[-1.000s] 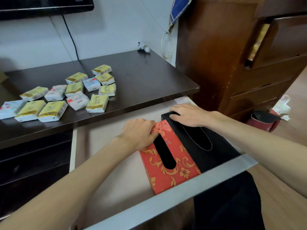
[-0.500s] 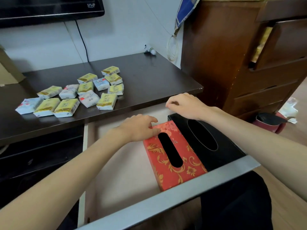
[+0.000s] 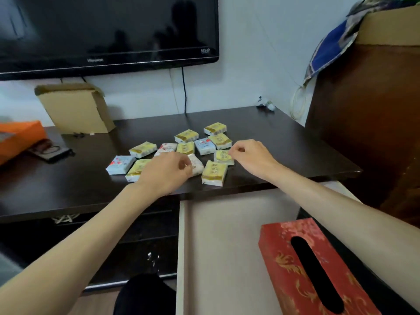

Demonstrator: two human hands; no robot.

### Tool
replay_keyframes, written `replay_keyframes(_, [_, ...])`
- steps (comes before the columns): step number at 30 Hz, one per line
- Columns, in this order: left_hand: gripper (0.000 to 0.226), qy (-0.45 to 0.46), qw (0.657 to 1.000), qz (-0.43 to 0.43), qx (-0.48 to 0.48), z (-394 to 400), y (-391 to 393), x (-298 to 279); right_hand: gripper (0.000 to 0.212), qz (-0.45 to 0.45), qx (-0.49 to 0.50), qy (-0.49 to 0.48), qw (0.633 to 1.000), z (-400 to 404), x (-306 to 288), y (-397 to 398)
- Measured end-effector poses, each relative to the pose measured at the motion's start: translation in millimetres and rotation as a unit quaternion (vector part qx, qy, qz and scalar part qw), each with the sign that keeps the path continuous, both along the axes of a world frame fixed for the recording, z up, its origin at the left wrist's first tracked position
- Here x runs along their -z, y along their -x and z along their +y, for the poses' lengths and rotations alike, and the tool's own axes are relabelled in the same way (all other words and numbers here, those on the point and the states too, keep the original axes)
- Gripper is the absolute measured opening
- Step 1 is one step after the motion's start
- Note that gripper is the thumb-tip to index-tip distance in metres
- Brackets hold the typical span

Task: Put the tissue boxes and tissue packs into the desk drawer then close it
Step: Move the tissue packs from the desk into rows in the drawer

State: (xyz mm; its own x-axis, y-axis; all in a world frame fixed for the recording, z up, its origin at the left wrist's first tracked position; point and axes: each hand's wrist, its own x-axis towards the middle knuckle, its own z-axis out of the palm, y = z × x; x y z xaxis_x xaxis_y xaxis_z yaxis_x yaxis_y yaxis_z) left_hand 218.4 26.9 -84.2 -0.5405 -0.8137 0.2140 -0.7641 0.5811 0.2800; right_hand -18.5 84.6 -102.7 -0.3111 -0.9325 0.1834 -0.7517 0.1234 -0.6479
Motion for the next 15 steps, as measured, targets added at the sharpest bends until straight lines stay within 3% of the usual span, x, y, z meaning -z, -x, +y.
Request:
replay_keyframes(3, [0.032, 0.020, 1.000, -0.020, -0.008, -19.1, -5.5, 4.6, 0.017, 0.035, -0.010, -0.033, 0.999, -15.8, 4.5, -11.4])
replay_keyframes(6, [0.032, 0.030, 0.999, -0.015, -0.014, -40.0, -18.5, 6.6, 0.035, 0.093, -0.034, -0.066, 0.993, -21.9, 9.8, -18.8])
replay_keyframes(9, [0.031, -0.003, 0.998, -0.064, 0.025, -56.6, -38.8, 10.5, 0.049, 0.151, -0.059, -0.071, 0.984, -22.2, 16.0, -22.0])
replay_keyframes(15, [0.038, -0.025, 0.994, -0.064, 0.080, -62.9, -52.5, 17.5, 0.066, 0.193, -0.074, -0.084, 0.975, -23.1, 23.0, -23.0])
